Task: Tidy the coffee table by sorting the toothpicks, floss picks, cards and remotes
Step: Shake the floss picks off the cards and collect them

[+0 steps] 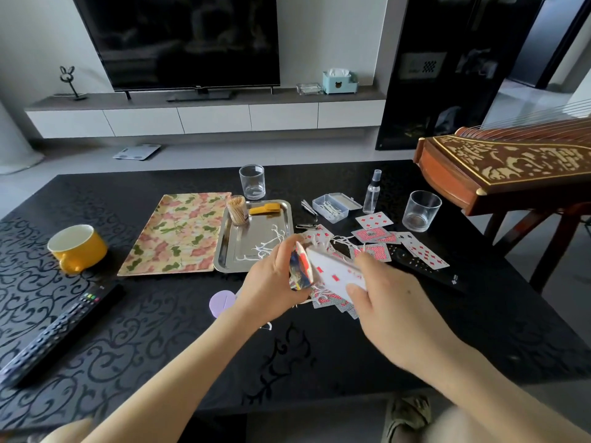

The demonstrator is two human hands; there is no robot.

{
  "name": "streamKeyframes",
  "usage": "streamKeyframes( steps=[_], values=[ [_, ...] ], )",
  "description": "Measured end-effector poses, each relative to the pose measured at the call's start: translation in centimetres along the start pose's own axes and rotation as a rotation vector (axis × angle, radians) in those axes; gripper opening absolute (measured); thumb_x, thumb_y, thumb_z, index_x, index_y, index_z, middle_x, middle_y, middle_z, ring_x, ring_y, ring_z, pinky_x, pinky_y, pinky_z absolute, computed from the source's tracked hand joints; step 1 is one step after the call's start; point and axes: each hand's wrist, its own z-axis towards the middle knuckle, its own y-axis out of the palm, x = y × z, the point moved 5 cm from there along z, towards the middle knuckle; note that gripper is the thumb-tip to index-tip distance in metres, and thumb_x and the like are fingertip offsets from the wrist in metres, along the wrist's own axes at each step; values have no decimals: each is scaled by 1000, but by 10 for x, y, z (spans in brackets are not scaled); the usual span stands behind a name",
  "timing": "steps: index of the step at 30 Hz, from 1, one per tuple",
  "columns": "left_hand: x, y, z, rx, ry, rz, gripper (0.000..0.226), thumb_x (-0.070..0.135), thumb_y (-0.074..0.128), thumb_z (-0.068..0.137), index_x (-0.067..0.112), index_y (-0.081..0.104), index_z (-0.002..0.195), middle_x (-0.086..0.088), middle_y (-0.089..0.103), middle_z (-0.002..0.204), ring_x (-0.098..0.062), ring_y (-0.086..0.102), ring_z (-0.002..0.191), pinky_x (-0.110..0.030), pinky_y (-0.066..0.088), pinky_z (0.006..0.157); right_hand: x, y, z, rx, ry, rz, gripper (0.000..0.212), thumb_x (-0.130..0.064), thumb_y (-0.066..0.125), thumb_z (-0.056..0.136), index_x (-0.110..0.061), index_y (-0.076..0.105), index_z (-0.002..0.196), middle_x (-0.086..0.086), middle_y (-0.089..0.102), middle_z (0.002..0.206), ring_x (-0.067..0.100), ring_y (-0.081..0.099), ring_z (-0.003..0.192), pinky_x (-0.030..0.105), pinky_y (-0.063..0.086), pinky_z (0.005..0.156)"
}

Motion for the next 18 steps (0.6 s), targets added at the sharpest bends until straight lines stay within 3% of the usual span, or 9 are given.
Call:
streamKeyframes(
  steps=[3,6,8,9,11,13,18],
  values=[
    [5,-4,-5,86,124,2,79,20,82,62,22,31,123,-9,65,113,-22,64,92,-17,45,72,-23,8,-13,-37,-117,-168,50,-4,79,60,-21,34,75,-11,30,63,5,17,42,12,5,39],
    [2,-7,-6,164,94,-69,78,14,85,57,18,37,118,-15,62,106,-14,54,88,-13,36,70,-27,20,-19,-40,-137,-202,50,-5,83,46,-19,41,70,-11,25,60,8,19,41,11,-1,41],
    [-2,-9,-6,202,69,-121,76,15,83,58,19,36,118,-17,60,107,-14,52,87,-14,37,71,-30,22,-21,-81,-99,-169,46,-6,81,55,-19,41,73,-11,29,62,9,27,43,13,4,38],
    [-3,-11,-6,209,64,-135,75,16,82,59,20,36,118,-17,60,109,-14,55,85,-14,39,70,-31,20,-20,-77,-82,-140,39,-7,75,68,-19,39,78,-10,34,66,9,33,49,15,12,37],
    [-3,-13,-6,197,55,-137,79,11,85,57,24,35,118,-16,60,111,-18,62,80,-14,42,67,-26,9,-15,-23,-58,-66,21,-12,50,92,-19,31,88,-7,40,78,12,39,64,22,28,48],
    [-3,-12,-5,176,29,-140,82,9,86,56,27,34,117,-14,62,109,-23,64,77,-14,42,65,-24,-3,-10,46,-68,24,16,-17,40,98,-19,27,88,-10,37,74,11,37,63,22,29,53],
    [1,-11,-1,164,-7,-79,82,13,87,59,28,31,118,-11,63,109,-23,65,83,-21,42,65,-28,-2,4,84,-129,8,25,-12,48,95,-19,28,82,-14,27,62,4,30,51,19,20,45]
  ],
)
